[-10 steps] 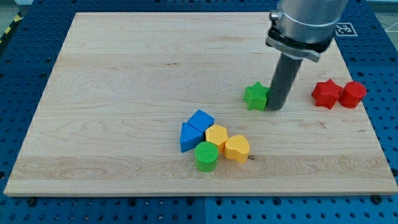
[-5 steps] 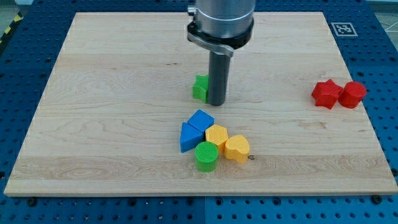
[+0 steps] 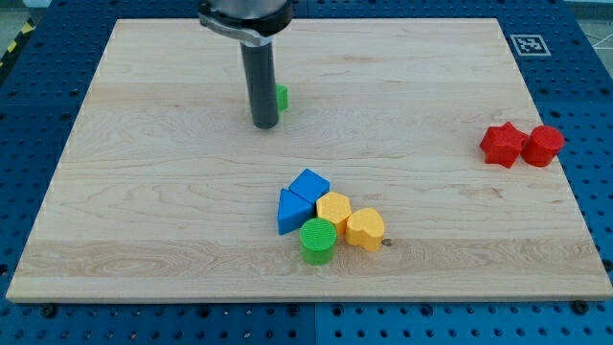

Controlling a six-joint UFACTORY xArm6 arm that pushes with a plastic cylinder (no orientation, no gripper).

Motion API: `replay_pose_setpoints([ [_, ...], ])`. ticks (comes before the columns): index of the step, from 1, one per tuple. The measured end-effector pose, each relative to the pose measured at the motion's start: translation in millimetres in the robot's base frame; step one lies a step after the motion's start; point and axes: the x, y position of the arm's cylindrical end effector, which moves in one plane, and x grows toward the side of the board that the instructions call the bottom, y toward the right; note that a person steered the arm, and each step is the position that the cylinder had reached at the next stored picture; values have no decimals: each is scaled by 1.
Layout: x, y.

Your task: Push the green star to the top center

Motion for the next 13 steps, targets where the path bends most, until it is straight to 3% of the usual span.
replay_pose_setpoints([
  [1, -16, 9],
  [4, -94, -36],
  [6, -121, -36],
  [11, -141, -14],
  [12, -118, -7],
  [13, -68, 21],
])
